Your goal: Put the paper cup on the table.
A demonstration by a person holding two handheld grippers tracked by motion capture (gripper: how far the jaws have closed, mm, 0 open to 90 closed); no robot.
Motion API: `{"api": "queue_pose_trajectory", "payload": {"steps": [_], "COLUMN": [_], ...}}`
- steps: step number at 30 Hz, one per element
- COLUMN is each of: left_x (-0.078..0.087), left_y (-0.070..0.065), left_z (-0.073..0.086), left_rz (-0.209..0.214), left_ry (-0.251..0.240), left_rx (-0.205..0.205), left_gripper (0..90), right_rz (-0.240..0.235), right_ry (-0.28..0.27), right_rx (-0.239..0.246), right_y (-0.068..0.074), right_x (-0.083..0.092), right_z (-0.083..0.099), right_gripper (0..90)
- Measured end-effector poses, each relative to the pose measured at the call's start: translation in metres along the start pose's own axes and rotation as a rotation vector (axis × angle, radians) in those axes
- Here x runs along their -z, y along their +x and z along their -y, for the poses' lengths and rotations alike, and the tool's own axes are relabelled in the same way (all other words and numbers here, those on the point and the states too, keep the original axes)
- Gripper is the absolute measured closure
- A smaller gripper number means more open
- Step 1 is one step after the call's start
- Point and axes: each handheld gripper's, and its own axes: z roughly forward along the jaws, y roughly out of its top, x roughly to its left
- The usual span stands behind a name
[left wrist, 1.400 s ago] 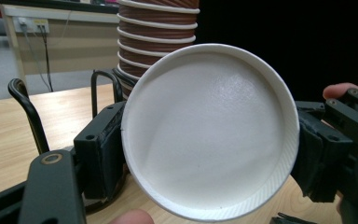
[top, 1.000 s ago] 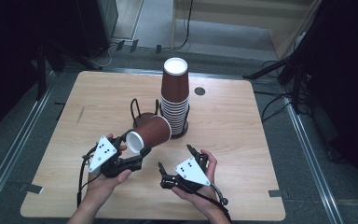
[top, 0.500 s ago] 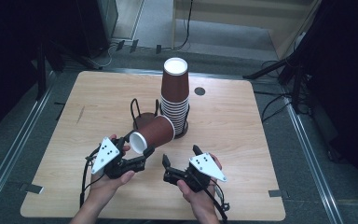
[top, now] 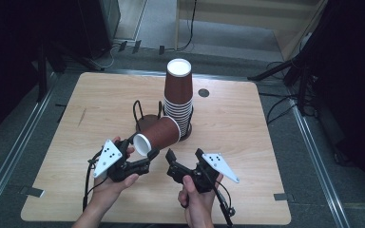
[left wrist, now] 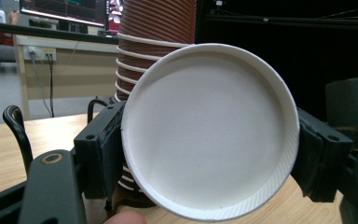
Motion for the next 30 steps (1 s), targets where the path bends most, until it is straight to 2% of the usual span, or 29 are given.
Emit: {"api": "queue_pose_trajectory", "payload": {"steps": [2, 3, 4, 9, 10, 11, 13, 15, 17, 20, 22, 25, 26, 27, 28, 29, 30], "left_x": [0.0, 0.0, 0.0, 0.0, 0.0, 0.0, 0.0, -0.001, -0.001, -0.001, -0.001, -0.001, -0.001, -0.001, -0.001, -0.001, -0.002], "left_y": [0.0, 0.0, 0.0, -0.001, -0.001, -0.001, -0.001, -0.002, -0.002, -0.002, -0.002, -0.002, -0.002, -0.003, -0.003, -0.003, -0.003], "left_z": [0.0, 0.0, 0.0, 0.001, 0.001, 0.001, 0.001, 0.001, 0.001, 0.002, 0.002, 0.003, 0.003, 0.003, 0.003, 0.003, 0.003], "left_rz": [-0.001, 0.001, 0.003, 0.0, 0.0, 0.002, 0.003, 0.007, 0.008, 0.009, 0.009, 0.01, 0.01, 0.01, 0.011, 0.011, 0.015], "left_ry": [-0.003, -0.006, -0.008, -0.013, -0.013, -0.015, -0.017, -0.022, -0.026, -0.029, -0.028, -0.031, -0.031, -0.032, -0.034, -0.036, -0.038], "left_rx": [-0.001, 0.0, 0.001, -0.003, -0.003, -0.001, -0.001, 0.0, 0.004, 0.0, -0.001, 0.001, 0.001, 0.0, 0.0, -0.001, -0.003], "left_gripper": [23.8, 23.8, 23.8, 23.8, 23.8, 23.8, 23.8, 23.8, 23.8, 23.8, 23.8, 23.8, 23.8, 23.8, 23.8, 23.9, 23.9], "right_rz": [-0.011, -0.015, -0.015, -0.034, -0.034, -0.04, -0.044, -0.049, -0.057, -0.066, -0.09, -0.12, -0.12, -0.137, -0.137, -0.156, -0.162], "right_ry": [0.003, 0.001, 0.001, 0.003, 0.003, 0.008, 0.007, 0.012, 0.012, 0.028, 0.042, 0.041, 0.041, 0.053, 0.053, 0.065, 0.066], "right_rx": [-0.037, -0.074, -0.074, -0.157, -0.157, -0.19, -0.201, -0.244, -0.26, -0.329, -0.409, -0.463, -0.463, -0.499, -0.499, -0.542, -0.566], "right_y": [0.0, 0.0, 0.0, -0.001, -0.001, -0.001, -0.002, -0.001, -0.002, -0.003, -0.007, -0.01, -0.01, -0.01, -0.01, -0.011, -0.012], "right_x": [-0.001, -0.002, -0.002, -0.001, -0.001, -0.002, -0.002, -0.003, -0.004, -0.006, -0.008, -0.01, -0.01, -0.01, -0.01, -0.012, -0.012], "right_z": [0.0, -0.001, -0.001, -0.005, -0.005, -0.006, -0.006, -0.005, -0.005, -0.006, -0.006, -0.006, -0.006, -0.007, -0.007, -0.007, -0.007], "right_gripper": [0.0, 0.0, 0.0, 0.0, 0.0, 0.0, 0.0, 0.0, 0.0, 0.0, 0.0, 0.0, 0.0, 0.0, 0.0, 0.0, 0.0]}}
